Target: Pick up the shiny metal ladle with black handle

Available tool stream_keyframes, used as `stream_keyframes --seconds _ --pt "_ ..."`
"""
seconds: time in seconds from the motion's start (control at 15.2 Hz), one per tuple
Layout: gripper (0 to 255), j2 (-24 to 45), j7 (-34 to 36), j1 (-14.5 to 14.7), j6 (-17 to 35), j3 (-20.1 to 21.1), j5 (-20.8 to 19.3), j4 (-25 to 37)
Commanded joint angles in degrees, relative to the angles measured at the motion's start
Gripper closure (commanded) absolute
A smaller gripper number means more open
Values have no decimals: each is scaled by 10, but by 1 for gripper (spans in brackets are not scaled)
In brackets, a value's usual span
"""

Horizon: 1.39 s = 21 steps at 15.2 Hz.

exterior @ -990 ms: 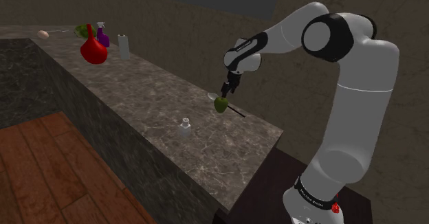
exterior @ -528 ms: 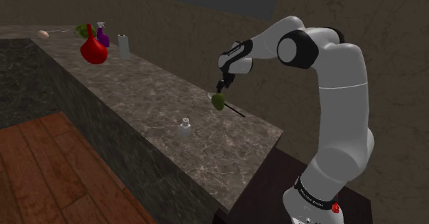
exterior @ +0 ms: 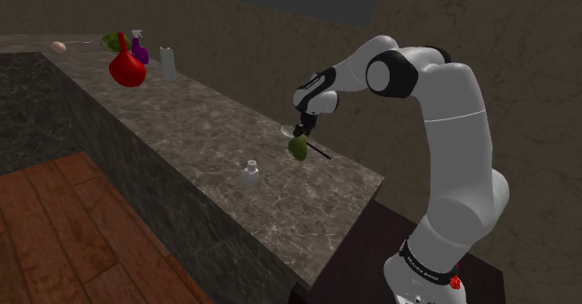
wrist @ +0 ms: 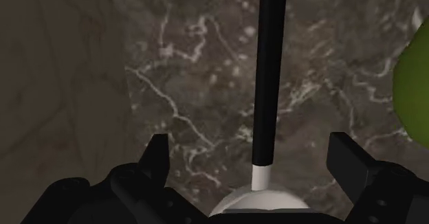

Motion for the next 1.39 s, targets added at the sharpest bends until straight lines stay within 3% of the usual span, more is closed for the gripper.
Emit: stream_keyframes --seconds 0.0,0.07,0.66,1.32 --pt "0 5 -1 -2 -16 2 0 2" --pt "255 8 -2 -3 -14 2 1 3" --pt "255 5 0 -2 -15 1 0 1" --pt "255 -46 14 8 -68 -13 -19 3"
